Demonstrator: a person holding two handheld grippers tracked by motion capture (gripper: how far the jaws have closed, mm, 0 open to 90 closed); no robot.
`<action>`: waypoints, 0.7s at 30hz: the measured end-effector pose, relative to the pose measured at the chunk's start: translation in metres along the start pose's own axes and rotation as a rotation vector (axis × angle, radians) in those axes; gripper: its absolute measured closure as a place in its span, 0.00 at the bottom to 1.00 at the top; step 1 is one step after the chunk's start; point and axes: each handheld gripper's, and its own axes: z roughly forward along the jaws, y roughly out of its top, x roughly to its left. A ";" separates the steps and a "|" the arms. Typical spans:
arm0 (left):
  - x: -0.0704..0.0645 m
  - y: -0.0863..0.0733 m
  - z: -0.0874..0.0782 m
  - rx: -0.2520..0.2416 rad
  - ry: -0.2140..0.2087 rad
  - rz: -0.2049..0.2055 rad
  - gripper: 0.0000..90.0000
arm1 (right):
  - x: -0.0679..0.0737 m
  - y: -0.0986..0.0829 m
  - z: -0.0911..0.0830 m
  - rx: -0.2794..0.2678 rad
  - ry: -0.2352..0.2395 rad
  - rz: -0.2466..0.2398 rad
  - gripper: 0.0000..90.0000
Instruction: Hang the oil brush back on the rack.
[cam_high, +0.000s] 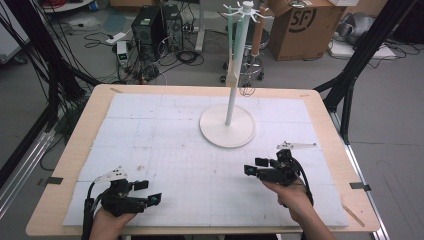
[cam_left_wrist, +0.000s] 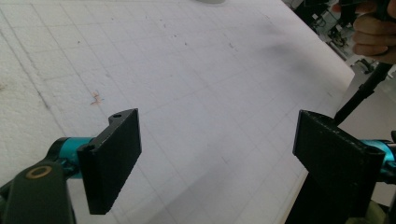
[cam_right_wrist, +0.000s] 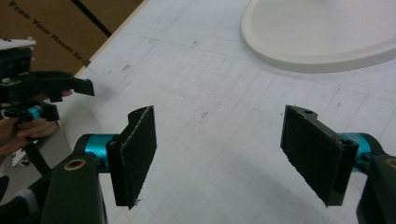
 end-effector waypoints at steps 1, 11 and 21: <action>-0.001 0.000 0.000 -0.002 0.000 0.000 0.18 | 0.001 -0.002 0.000 0.003 0.002 -0.003 0.29; -0.001 0.001 0.001 0.004 -0.002 0.008 0.18 | 0.001 -0.016 0.002 0.022 -0.001 -0.007 0.29; -0.001 0.000 0.001 -0.001 0.007 0.008 0.17 | 0.000 -0.030 0.008 0.010 0.007 0.000 0.29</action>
